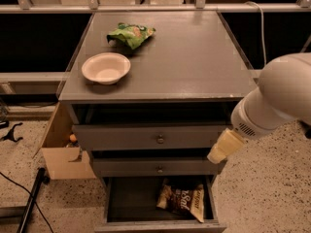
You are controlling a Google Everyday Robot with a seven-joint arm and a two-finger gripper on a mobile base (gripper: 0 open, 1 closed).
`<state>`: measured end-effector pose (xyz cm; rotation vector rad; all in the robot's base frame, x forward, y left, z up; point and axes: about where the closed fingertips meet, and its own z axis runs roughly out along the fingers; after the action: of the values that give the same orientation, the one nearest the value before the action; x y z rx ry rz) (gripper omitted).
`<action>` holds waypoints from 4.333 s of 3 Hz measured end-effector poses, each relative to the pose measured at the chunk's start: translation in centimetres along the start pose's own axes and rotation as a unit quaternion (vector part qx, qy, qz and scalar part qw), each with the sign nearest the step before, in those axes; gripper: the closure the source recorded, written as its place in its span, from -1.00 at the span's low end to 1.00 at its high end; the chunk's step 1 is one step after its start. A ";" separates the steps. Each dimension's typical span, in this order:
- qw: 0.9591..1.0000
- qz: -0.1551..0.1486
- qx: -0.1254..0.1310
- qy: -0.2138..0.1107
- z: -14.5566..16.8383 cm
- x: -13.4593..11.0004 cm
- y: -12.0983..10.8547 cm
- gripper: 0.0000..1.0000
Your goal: Pick brown chip bag from bottom drawer and place on counter
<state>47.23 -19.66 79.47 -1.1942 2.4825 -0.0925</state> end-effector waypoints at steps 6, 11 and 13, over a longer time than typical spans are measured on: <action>0.990 0.119 -0.032 0.076 16.0 6.9 4.5 -1.00; 0.955 0.273 -0.112 0.023 30.7 14.6 11.6 -1.00; 0.943 0.308 -0.126 -0.013 37.1 14.8 11.9 -1.00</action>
Offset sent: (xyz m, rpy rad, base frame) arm 0.0119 -0.0075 -0.1567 0.0021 0.1412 -0.2194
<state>43.62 -19.54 37.96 -0.4401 2.7778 0.4155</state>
